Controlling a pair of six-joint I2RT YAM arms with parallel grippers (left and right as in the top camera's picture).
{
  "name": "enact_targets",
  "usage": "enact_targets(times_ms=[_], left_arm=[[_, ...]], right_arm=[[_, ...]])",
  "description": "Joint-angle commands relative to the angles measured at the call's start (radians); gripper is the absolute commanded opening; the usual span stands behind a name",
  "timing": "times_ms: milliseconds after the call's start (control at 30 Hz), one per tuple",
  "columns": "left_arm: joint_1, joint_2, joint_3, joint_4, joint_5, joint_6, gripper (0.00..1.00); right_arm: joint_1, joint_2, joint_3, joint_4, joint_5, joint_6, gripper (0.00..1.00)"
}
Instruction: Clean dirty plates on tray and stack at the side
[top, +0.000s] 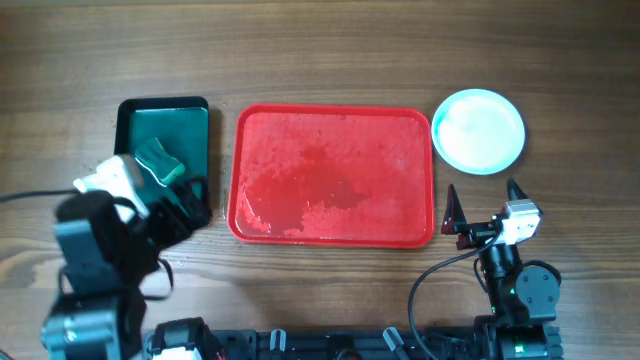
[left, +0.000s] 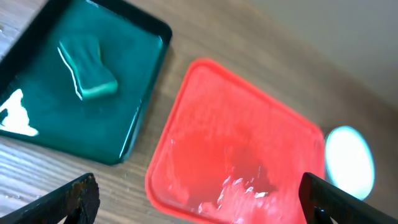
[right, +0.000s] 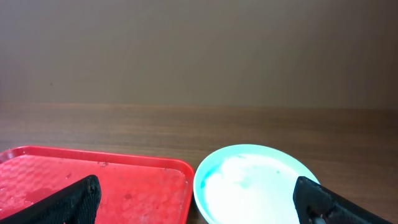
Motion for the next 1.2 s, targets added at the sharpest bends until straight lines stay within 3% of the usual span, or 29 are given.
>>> enact_targets(times_ms=[0, 300, 433, 633, 833, 967, 1167], left_arm=[[-0.110, -0.157, -0.185, 0.042, -0.154, 0.019, 1.00], [-0.188, -0.563, -0.698, 0.657, -0.137, 0.097, 1.00], [-0.162, -0.647, -0.840, 0.832, -0.137, 0.096, 1.00], [-0.127, -0.671, -0.917, 0.988, -0.138, 0.097, 1.00], [-0.113, -0.671, -0.920, 0.898, -0.139, 0.150, 1.00], [-0.113, -0.671, -0.920, 0.901, -0.137, 0.224, 1.00], [-0.113, -0.671, -0.920, 0.902, -0.128, 0.229, 1.00]], right_arm=[[-0.006, -0.012, -0.001, 0.003, 0.008, 0.010, 1.00], [-0.006, -0.012, -0.001, 0.003, 0.008, 0.011, 1.00], [-0.006, -0.012, -0.001, 0.003, 0.008, 0.011, 0.99], [-0.006, -0.012, -0.001, 0.003, 0.008, 0.011, 1.00], [-0.006, -0.012, -0.001, 0.003, 0.008, 0.011, 1.00], [-0.006, -0.012, -0.001, 0.003, 0.008, 0.011, 1.00], [-0.006, -0.012, -0.001, 0.003, 0.008, 0.011, 1.00]])
